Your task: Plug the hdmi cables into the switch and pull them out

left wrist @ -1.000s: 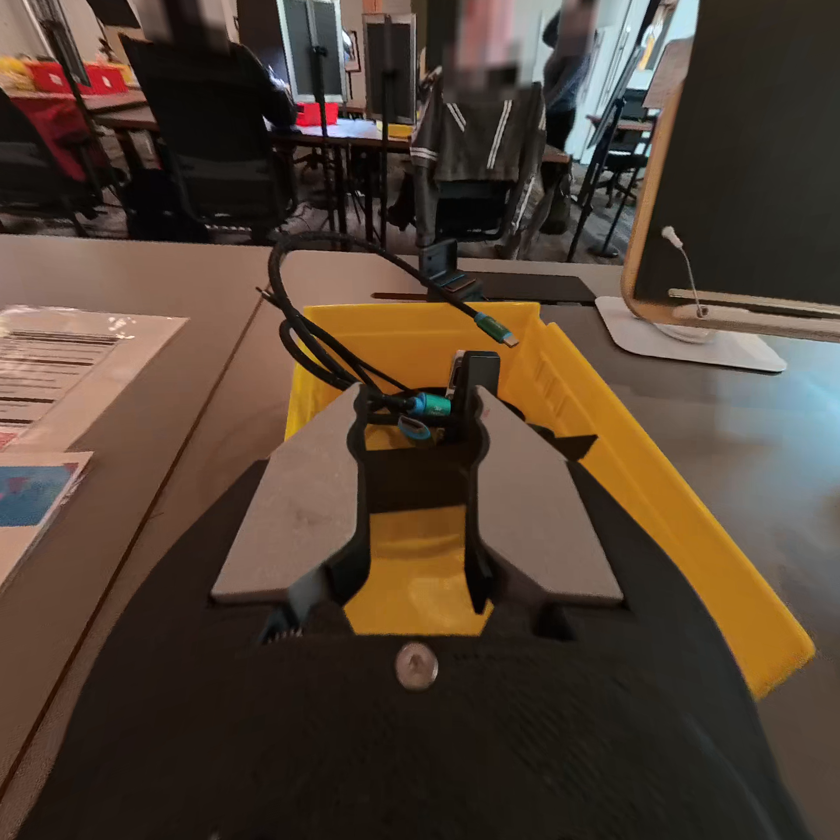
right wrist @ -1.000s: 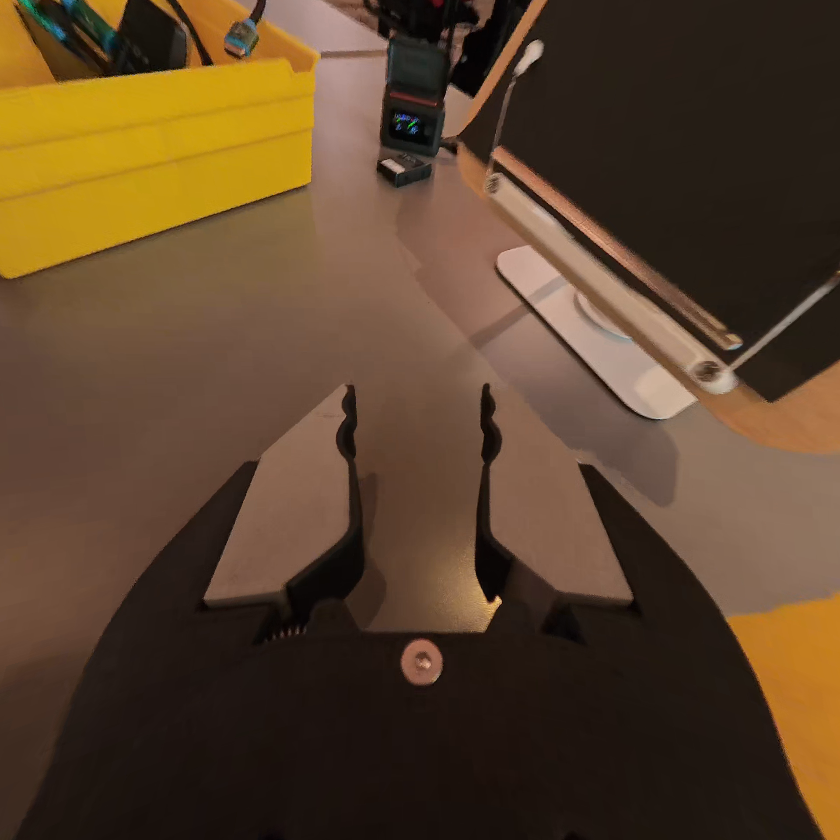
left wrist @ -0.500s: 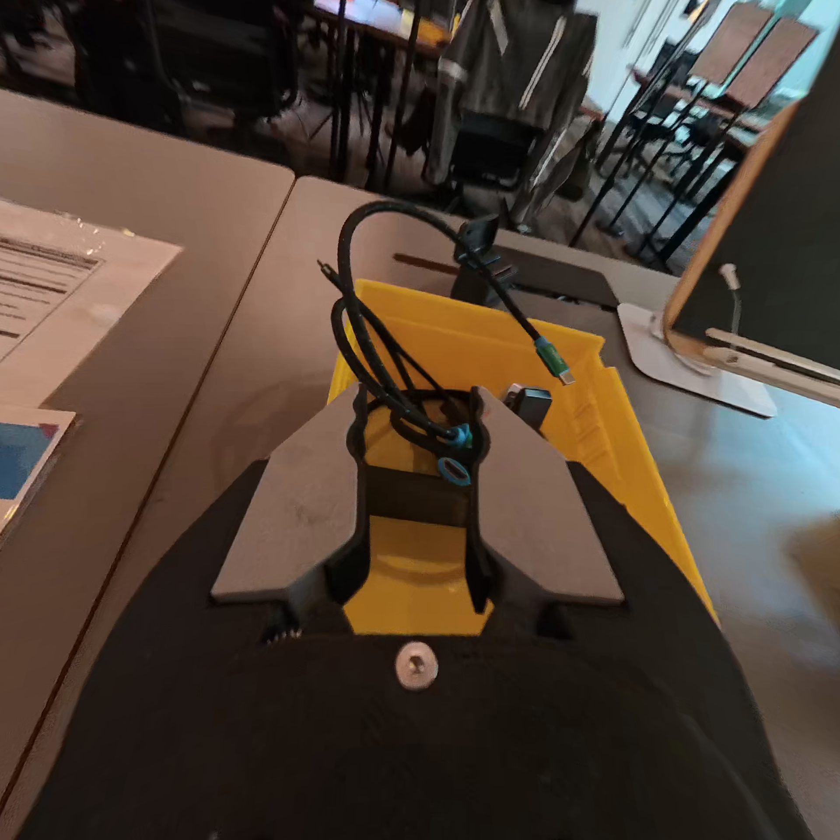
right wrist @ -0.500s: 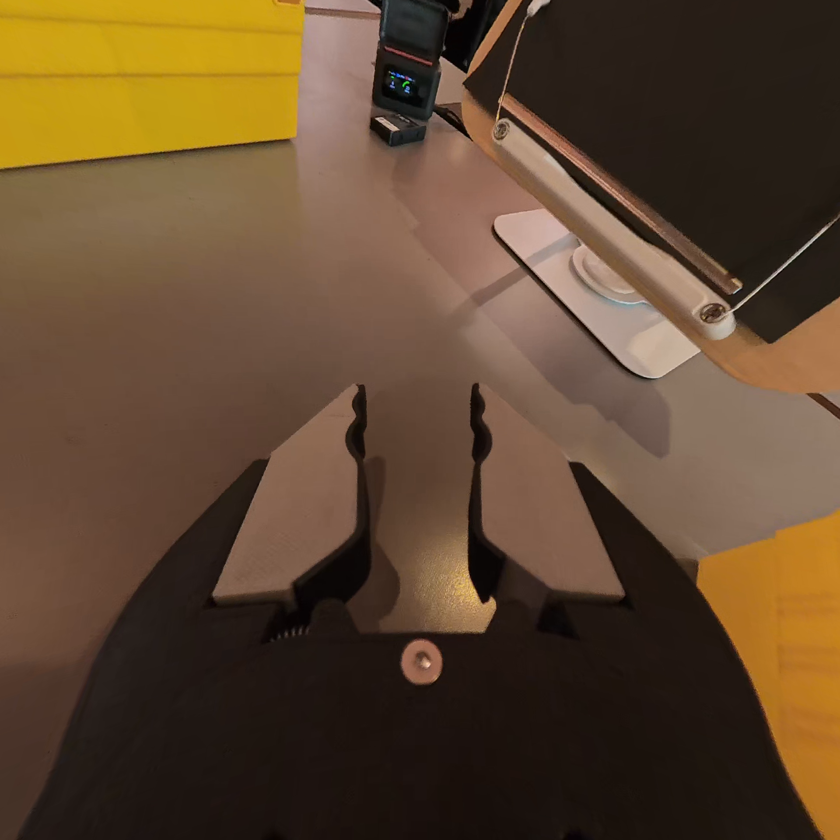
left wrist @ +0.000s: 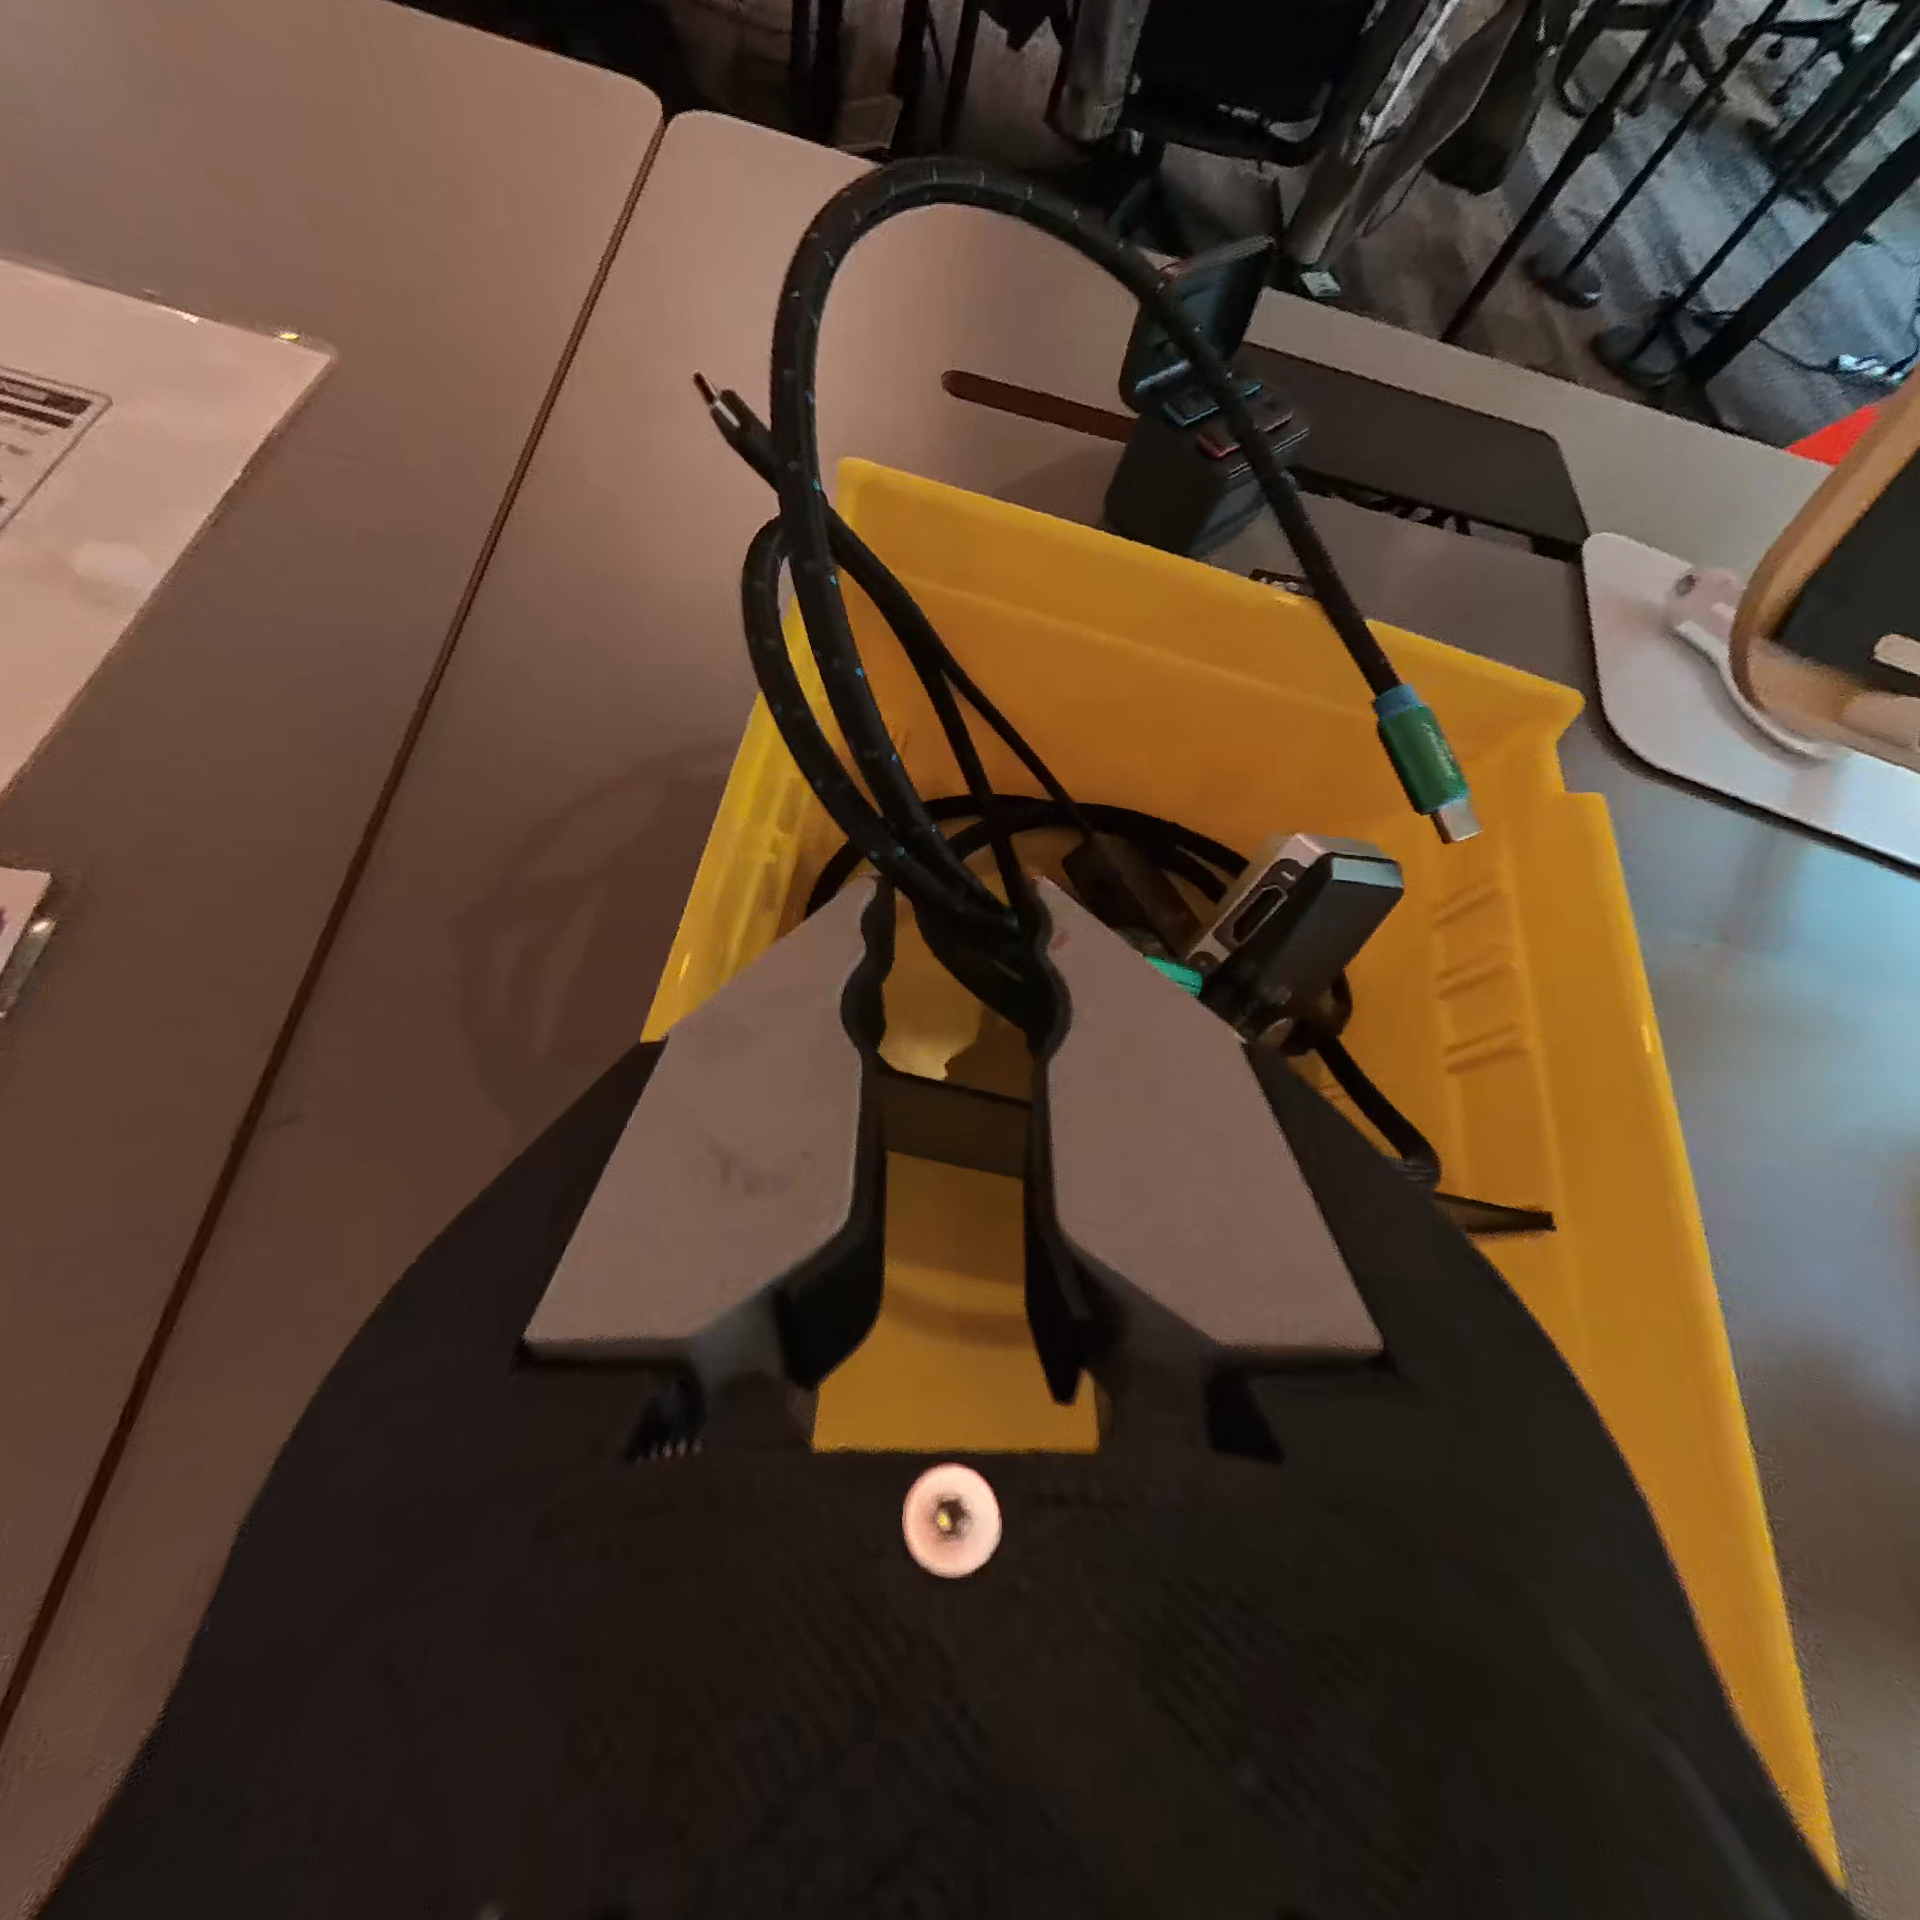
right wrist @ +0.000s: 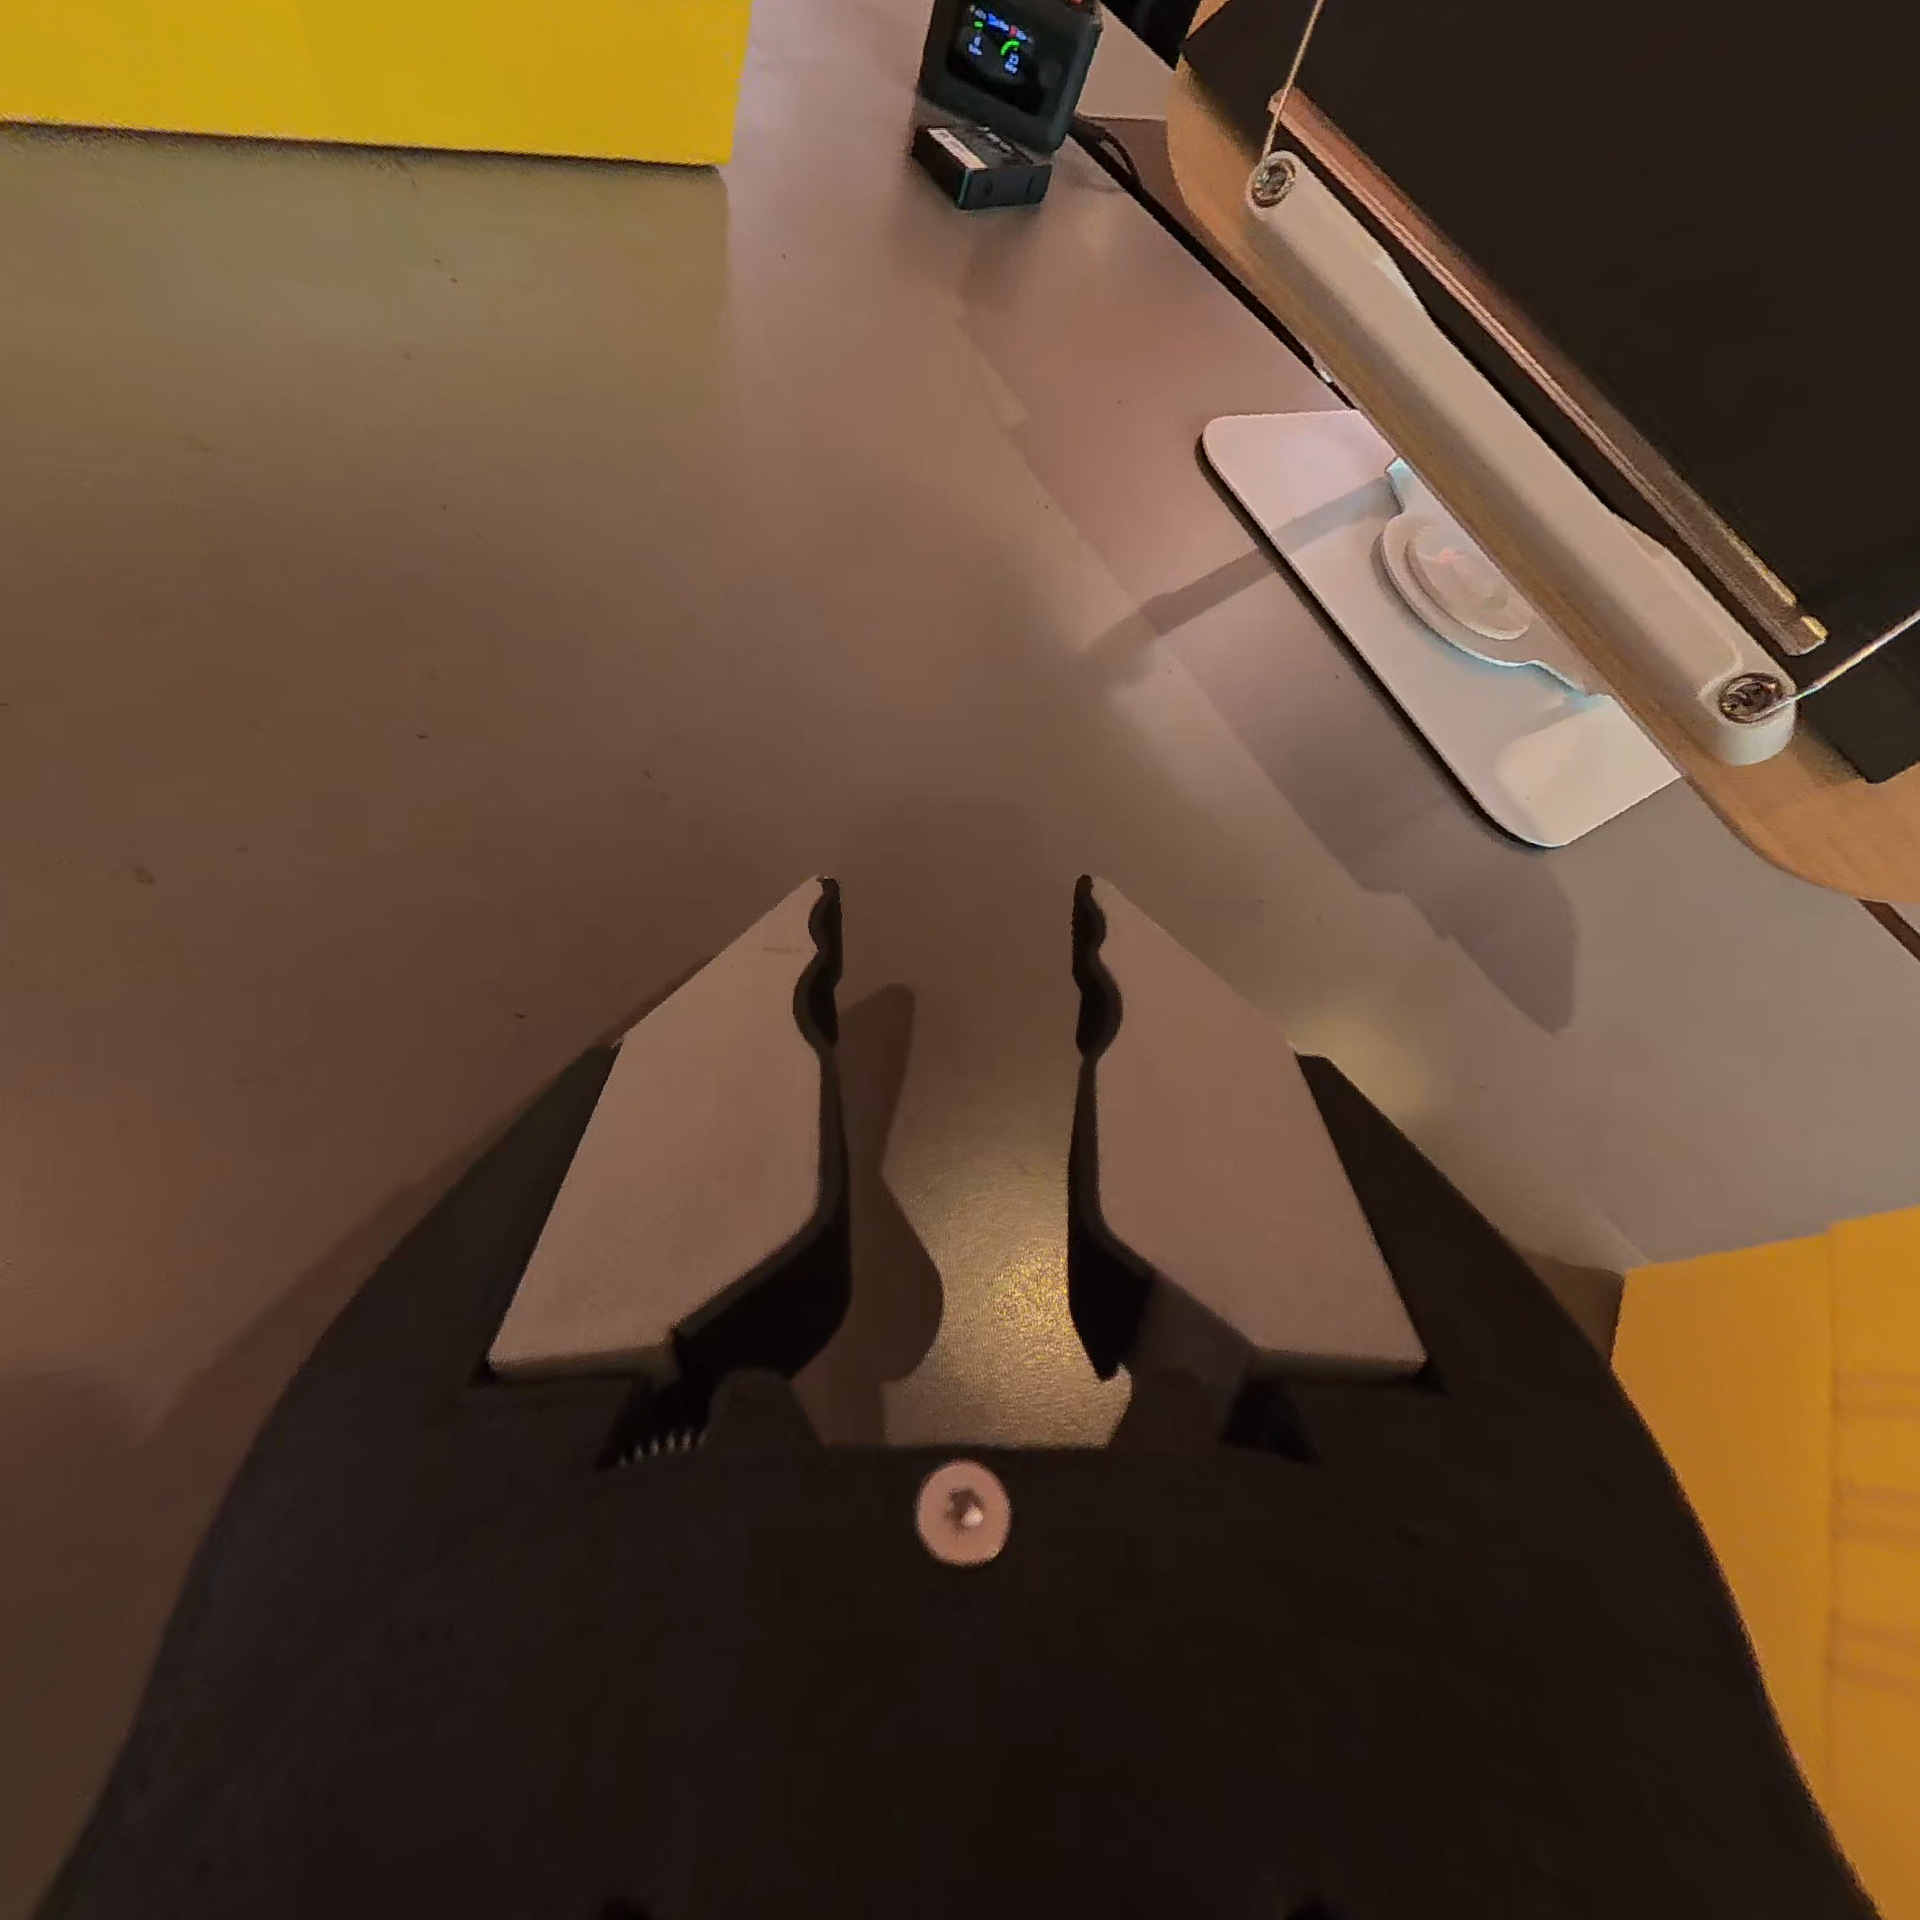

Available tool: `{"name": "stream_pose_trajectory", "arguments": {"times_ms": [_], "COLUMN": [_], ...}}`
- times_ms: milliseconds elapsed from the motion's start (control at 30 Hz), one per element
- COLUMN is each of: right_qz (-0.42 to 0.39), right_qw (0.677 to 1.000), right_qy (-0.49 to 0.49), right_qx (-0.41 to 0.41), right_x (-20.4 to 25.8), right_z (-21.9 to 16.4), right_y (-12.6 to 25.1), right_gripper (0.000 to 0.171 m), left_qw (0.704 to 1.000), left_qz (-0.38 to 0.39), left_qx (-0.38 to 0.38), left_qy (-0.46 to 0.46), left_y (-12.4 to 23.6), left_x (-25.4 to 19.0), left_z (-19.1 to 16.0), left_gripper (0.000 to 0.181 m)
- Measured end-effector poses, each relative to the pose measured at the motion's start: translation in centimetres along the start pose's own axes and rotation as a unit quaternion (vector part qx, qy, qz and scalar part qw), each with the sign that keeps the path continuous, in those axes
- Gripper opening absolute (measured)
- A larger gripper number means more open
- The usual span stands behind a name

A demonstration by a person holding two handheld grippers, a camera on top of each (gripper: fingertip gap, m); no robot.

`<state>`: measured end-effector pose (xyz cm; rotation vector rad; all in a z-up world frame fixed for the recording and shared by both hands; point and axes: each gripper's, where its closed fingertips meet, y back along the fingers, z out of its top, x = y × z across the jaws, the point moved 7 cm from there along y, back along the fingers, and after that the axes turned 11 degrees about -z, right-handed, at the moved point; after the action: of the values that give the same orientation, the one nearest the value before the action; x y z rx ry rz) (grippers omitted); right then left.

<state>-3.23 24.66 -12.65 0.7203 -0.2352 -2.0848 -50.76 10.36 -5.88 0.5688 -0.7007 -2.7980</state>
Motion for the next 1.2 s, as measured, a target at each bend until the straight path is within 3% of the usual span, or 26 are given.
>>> {"name": "stream_pose_trajectory", "arguments": {"times_ms": [233, 433, 633, 667, 767, 900, 967, 1067, 1200], "right_qz": [0.009, 0.001, 0.002, 0.003, 0.002, 0.001, 0.005, 0.007, 0.012], "right_qw": [1.0, 1.0, 1.0, 1.0, 1.0, 1.0, 1.0, 1.0, 1.0], "right_qy": [-0.009, -0.003, 0.002, 0.002, 0.008, 0.015, 0.013, 0.013, 0.013], "right_qx": [0.001, 0.009, 0.012, 0.011, 0.01, 0.009, 0.013, 0.022, 0.018], "right_x": [0.0, 0.1, 0.3, 0.3, 0.4, 0.6, 0.7, 0.9, 1.1], "right_z": [-0.1, -0.3, -0.6, -0.5, -0.5, -0.6, -0.7, -0.9, -0.9], "right_y": [0.0, 0.0, 0.1, 0.1, 0.2, 0.4, 0.3, 0.2, 0.3], "right_gripper": [0.042, 0.042, 0.041, 0.04, 0.04, 0.039, 0.04, 0.041, 0.04], "left_qw": [0.995, 0.984, 0.949, 0.949, 0.963, 0.933, 0.925, 0.936, 0.9], "left_qz": [-0.033, -0.037, -0.061, -0.06, -0.153, -0.101, -0.098, -0.142, -0.129], "left_qx": [-0.08, -0.081, -0.15, -0.16, -0.161, -0.205, -0.227, -0.231, -0.255], "left_qy": [-0.056, -0.154, -0.271, -0.266, -0.153, -0.277, -0.289, -0.226, -0.33], "left_y": [2.8, 4.4, 7.9, 8.1, 8.4, 10.9, 12.1, 13.2, 16.5], "left_x": [-2.9, -8.0, -14.2, -14.4, -14.9, -18.3, -19.2, -19.1, -23.6], "left_z": [4.2, 8.3, 11.2, 11.6, 12.5, 13.3, 14.3, 16.2, 16.9], "left_gripper": [0.009, 0.005, 0.006, 0.006, 0.004, 0.004, 0.005, 0.004, 0.004]}}
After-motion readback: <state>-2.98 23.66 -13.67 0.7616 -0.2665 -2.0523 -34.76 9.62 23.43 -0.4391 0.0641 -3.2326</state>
